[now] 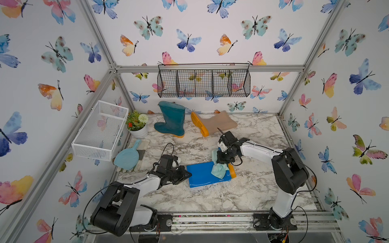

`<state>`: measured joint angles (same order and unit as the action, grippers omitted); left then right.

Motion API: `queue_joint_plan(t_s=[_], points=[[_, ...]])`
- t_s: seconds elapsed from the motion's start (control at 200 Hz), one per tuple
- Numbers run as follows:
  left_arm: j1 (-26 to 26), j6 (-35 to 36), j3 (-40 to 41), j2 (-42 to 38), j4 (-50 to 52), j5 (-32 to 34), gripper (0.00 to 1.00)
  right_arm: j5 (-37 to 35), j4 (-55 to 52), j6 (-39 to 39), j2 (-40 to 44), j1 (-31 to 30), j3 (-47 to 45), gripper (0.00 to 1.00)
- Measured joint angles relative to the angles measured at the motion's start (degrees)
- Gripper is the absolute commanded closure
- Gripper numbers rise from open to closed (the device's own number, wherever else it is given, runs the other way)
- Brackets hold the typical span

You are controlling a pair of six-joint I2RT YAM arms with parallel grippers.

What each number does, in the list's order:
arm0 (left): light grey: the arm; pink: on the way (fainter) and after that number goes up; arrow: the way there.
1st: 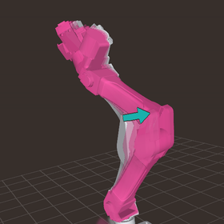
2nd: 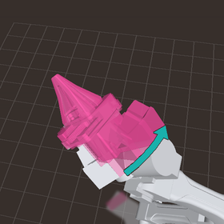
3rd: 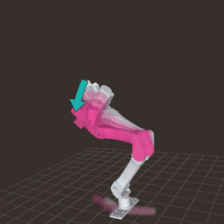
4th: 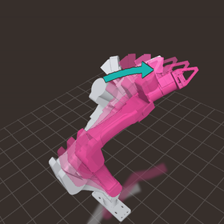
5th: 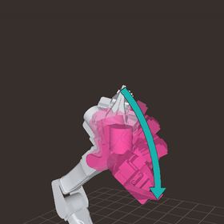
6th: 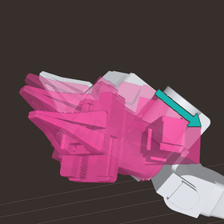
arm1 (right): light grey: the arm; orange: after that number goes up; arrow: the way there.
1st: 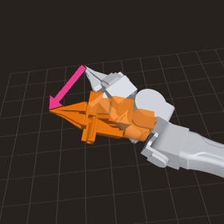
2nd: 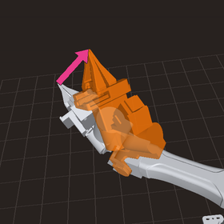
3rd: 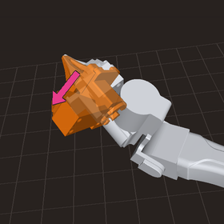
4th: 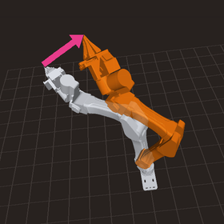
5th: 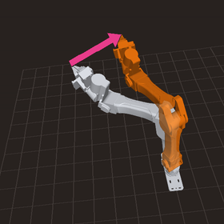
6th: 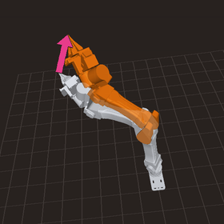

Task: Wipe the rubber boots with a cloth
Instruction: Wipe the dirt off the rubber boot.

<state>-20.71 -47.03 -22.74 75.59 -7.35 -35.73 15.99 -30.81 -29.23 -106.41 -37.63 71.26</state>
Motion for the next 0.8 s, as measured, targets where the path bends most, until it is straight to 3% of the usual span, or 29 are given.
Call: queue_joint_plan(t_s=[0.25, 0.355, 0.455, 0.561, 0.661, 0.796], points=[[0.00, 0.33, -0.20, 0.48, 1.16, -0.20, 1.00, -0.96, 0.94, -2.89, -13.44, -14.84, 17.79, 0.98], [0.02, 0.83, -0.98, 1.46, 2.40, -0.44, 1.00, -2.14, 0.28, -2.23, -14.03, -17.99, 18.78, 0.98], [0.13, 1.42, -1.53, 1.90, 2.58, -0.50, 1.00, -3.28, -0.20, -1.25, -11.39, -14.78, 14.08, 0.97], [0.15, 1.79, -1.88, 1.95, 1.97, -0.57, 1.00, -4.11, -2.01, -0.20, -7.15, -5.60, 7.78, 0.98], [0.20, 1.75, -1.79, 1.99, 0.79, -0.66, 1.00, -5.77, -4.48, 1.14, -4.83, 1.36, 7.80, 0.98], [0.42, 1.68, -1.79, 2.60, -0.52, -0.90, 1.00, -9.18, -6.67, 2.49, -4.70, 1.77, 11.80, 0.98]])
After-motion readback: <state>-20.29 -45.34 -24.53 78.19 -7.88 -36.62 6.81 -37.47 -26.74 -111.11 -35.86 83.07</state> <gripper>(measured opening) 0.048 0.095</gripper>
